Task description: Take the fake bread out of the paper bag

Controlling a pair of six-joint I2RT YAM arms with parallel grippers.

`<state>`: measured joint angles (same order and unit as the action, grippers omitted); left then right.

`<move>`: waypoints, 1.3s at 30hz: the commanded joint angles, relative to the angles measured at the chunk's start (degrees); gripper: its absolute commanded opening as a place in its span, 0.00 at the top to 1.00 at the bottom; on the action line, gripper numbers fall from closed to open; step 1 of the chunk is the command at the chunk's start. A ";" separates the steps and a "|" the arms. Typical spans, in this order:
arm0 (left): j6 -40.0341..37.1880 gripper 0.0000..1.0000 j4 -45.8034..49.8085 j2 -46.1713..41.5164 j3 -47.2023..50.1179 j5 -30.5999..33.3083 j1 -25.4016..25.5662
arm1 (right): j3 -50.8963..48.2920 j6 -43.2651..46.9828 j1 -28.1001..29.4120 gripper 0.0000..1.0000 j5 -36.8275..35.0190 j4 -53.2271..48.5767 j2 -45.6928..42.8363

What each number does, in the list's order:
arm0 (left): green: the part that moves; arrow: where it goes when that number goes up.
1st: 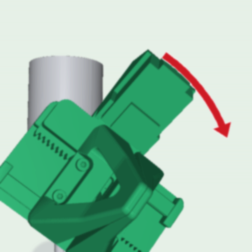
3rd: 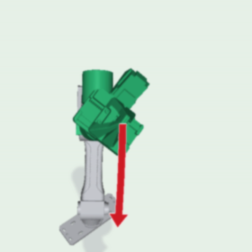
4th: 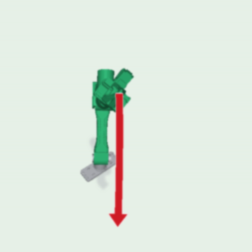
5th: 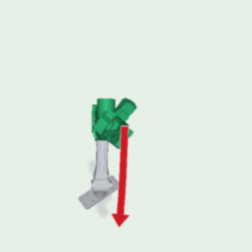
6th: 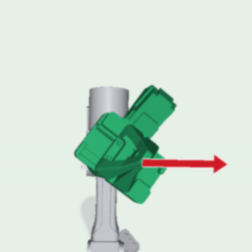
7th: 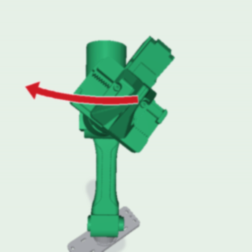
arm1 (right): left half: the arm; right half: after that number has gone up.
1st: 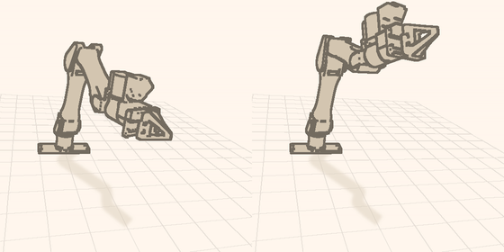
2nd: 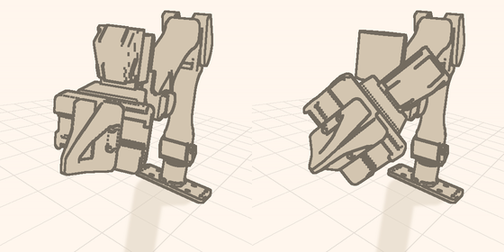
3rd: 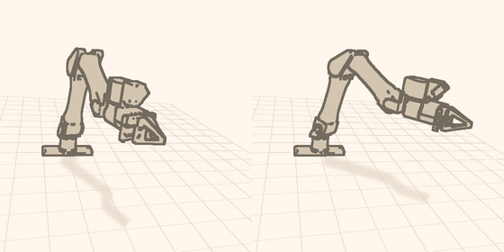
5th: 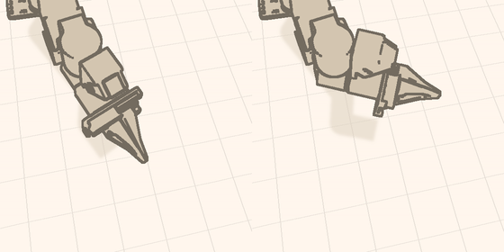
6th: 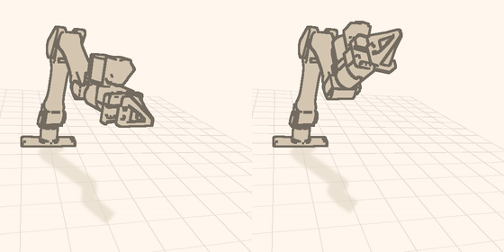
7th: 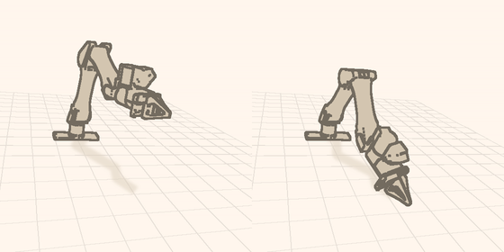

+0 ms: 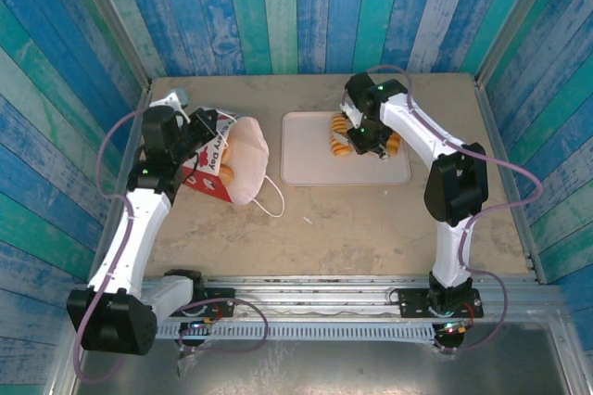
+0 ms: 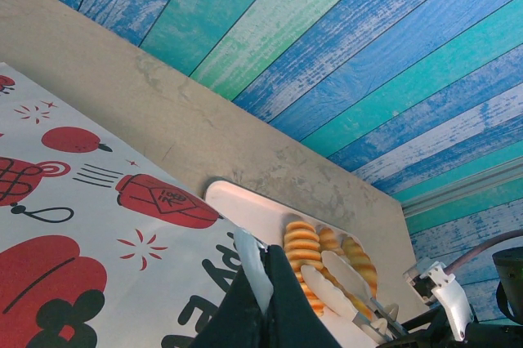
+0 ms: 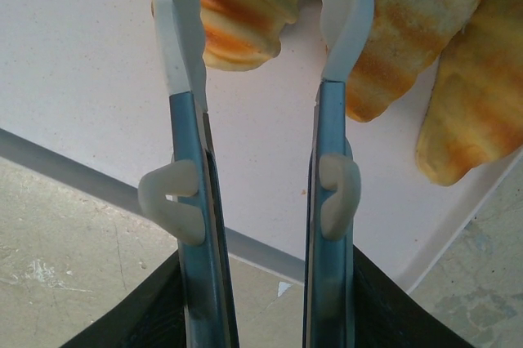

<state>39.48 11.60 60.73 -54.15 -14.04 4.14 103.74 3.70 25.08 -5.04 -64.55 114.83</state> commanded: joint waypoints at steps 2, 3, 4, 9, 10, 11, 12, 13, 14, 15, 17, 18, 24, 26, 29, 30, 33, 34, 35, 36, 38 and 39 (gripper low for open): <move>0.04 0.98 -1.31 -1.76 -0.08 0.33 -0.01 | 1.80 -1.46 -0.43 0.55 -0.16 -1.39 0.22; 0.09 0.98 -1.31 -1.75 -0.01 0.47 -0.01 | 1.81 -1.50 -0.39 0.55 0.43 -1.40 0.16; 0.19 0.98 -1.55 -1.75 0.01 0.37 -0.01 | 1.77 -1.72 -0.39 0.55 0.66 -1.37 0.00; -0.02 0.98 -1.23 -1.67 -0.25 0.22 -0.03 | 1.24 -2.08 -0.38 0.54 2.40 -0.72 -0.99; -0.19 0.98 -1.14 -1.66 -0.33 0.31 -0.02 | 1.15 -2.21 -0.38 0.54 2.90 -0.55 -1.39; -0.36 0.98 -1.05 -1.75 -0.34 0.38 -0.01 | 0.83 -2.21 -0.38 0.54 3.50 -0.06 -1.94; -0.44 0.98 -1.00 -1.84 -0.42 0.33 -0.01 | 0.61 -2.21 -0.38 0.54 4.15 0.19 -2.38; -0.54 0.98 -0.83 -1.92 -0.45 0.38 -0.05 | 0.26 -2.29 -0.38 0.53 4.79 0.53 -2.89; -0.63 0.98 -0.66 -2.02 -0.51 0.58 -0.01 | -0.15 -2.35 -0.39 0.53 5.13 0.89 -3.37; -0.77 0.98 -0.54 -2.15 -0.48 0.76 -0.01 | -0.58 -2.45 -0.38 0.53 5.22 1.13 -3.78; -0.86 0.98 -0.43 -2.36 -0.34 1.07 -0.02 | -1.51 -2.65 -0.43 0.53 5.04 1.66 -4.63; -0.88 0.98 -0.44 -2.37 -0.25 1.05 0.00 | -1.88 -2.65 -0.38 0.53 5.04 1.88 -4.96; -0.97 0.98 -0.39 -2.28 -0.36 1.17 -0.01 | -4.13 -2.91 -0.52 0.52 4.51 4.03 -8.20; -0.99 0.98 -0.43 -2.28 -0.43 1.35 -0.06 | -4.98 -2.91 -0.47 0.52 4.24 5.05 -9.77; -1.16 0.98 -0.40 -2.28 -0.43 1.43 -0.01 | -6.75 -3.34 -0.64 0.53 3.40 6.87 -12.69; -1.14 0.98 -0.52 -2.28 -0.35 1.41 -0.01 | -7.26 -3.64 -0.81 0.53 3.29 7.47 -13.52; -1.29 0.98 -0.43 -2.28 -0.34 1.50 -0.06 | -9.04 -4.05 -1.17 0.53 3.37 9.33 -16.13; -1.31 0.98 -0.43 -2.28 -0.39 1.50 -0.06 | -9.70 -4.14 -1.17 0.53 3.50 10.03 -16.97; -1.31 0.98 -0.43 -2.37 -0.39 1.56 -0.03 | -10.07 -4.26 -1.22 0.53 3.54 10.44 -17.68; -1.38 0.98 -0.43 -2.37 -0.34 1.63 -0.02 | -10.44 -4.59 -1.33 0.53 3.54 10.75 -18.26; -1.43 0.98 -0.43 -2.46 -0.34 1.73 -0.01 | -11.23 -4.67 -1.39 0.53 3.95 11.41 -19.39; -1.42 0.98 -0.43 -2.54 -0.35 1.74 -0.01 | -11.52 -4.63 -1.44 0.53 4.28 11.67 -19.85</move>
<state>39.20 11.64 60.49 -54.15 -13.74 4.14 93.21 -0.08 23.94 -1.23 -55.20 97.23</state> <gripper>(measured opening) 0.044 0.473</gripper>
